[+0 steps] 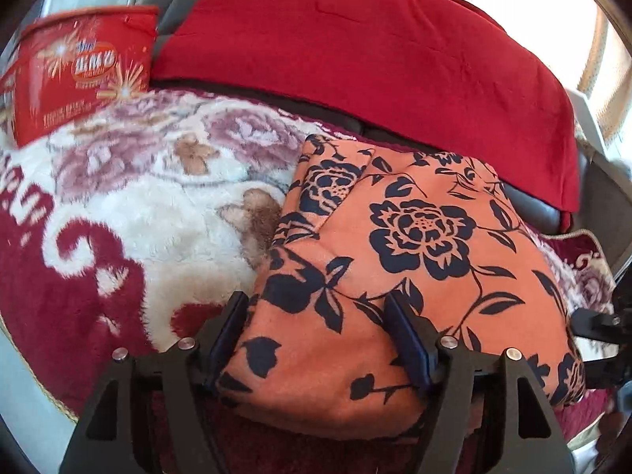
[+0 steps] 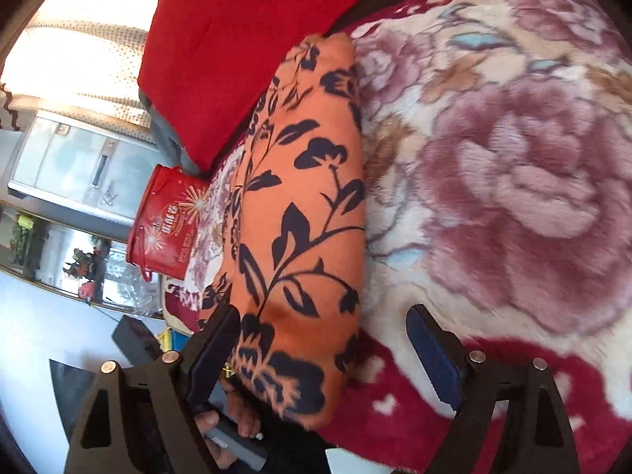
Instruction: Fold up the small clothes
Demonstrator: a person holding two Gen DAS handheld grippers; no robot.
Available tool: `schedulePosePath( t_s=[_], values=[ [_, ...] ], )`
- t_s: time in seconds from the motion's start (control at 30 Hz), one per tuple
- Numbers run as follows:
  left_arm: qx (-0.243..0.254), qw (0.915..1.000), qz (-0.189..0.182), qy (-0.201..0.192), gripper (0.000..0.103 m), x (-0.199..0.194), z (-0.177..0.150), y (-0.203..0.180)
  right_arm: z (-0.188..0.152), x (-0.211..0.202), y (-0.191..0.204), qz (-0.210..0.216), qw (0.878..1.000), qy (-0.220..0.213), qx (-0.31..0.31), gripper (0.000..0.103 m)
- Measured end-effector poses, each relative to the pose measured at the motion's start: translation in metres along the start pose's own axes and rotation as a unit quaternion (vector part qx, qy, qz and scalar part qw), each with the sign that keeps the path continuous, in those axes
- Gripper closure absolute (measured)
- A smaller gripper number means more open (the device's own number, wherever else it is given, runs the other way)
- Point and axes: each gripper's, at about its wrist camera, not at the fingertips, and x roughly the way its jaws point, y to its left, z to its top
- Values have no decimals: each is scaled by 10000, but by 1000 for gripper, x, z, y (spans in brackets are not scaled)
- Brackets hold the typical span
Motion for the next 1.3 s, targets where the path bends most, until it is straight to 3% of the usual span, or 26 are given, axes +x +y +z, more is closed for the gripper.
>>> schedulePosePath(
  t_s=[0.03,0.07,0.1,0.13,0.23,0.33,0.4,0.47,0.57,0.67,0.77,0.8,0.83,0.87,0.9,1.0,1.07,1.1,1.13,1.2,1.3],
  values=[
    [-80,9999,-52,38,30,1,1,3,1,5,5,-66,9999,25,-93,17],
    [-139,9998,-80,67,29,2,1,5,-1,8,15,-197,9993,44,-325,40],
    [-182,9998,-80,89,29,2,1,6,-3,10,26,-318,9975,89,-629,50],
    [-203,9997,-73,106,28,2,1,6,-6,7,42,-666,9929,21,-981,55],
    [-180,9998,-47,82,28,1,1,4,-14,-3,74,-1162,9800,-146,-1607,64],
    [-163,9998,-21,85,28,1,0,3,-18,4,79,-1587,9699,-80,-1847,64],
    [-156,9998,-27,98,28,1,1,3,-14,7,63,-1409,9780,-31,-1536,58],
    [-154,9998,-38,90,28,0,1,3,-5,0,33,-757,9952,-27,-621,31],
    [-179,9998,-50,92,28,0,1,4,1,-14,12,-304,9993,-216,6,30],
    [-186,9998,-42,88,28,1,1,3,13,-27,11,-117,9986,-487,141,30],
    [-177,9998,-43,88,28,2,1,3,26,-19,11,139,9990,-369,223,30],
    [-183,9998,-42,89,28,2,1,3,29,-10,13,96,9997,-193,130,32],
    [-185,9998,-38,91,28,2,1,3,30,-1,20,-55,9999,-70,-79,54],
    [-188,9998,-16,98,28,3,1,3,28,5,31,-330,9986,-60,-403,60],
    [-201,9997,-15,104,28,3,1,3,22,4,48,-720,9932,-204,-898,62],
    [-213,9997,-17,109,28,3,1,3,14,0,69,-1144,9834,-328,-1367,64],
    [-188,9998,16,94,28,4,1,2,17,2,62,-1047,9876,-253,-1143,59],
    [-174,9998,19,81,28,4,1,1,21,-1,51,-842,9929,-222,-815,46],
    [-166,9998,15,75,28,3,1,1,22,-4,42,-730,9958,-222,-510,25],
    [-182,9998,-5,82,28,3,1,2,22,-8,24,-362,9988,-319,61,23],
    [-178,9998,0,77,28,3,1,2,26,-10,22,-204,9989,-375,168,22]
  ],
)
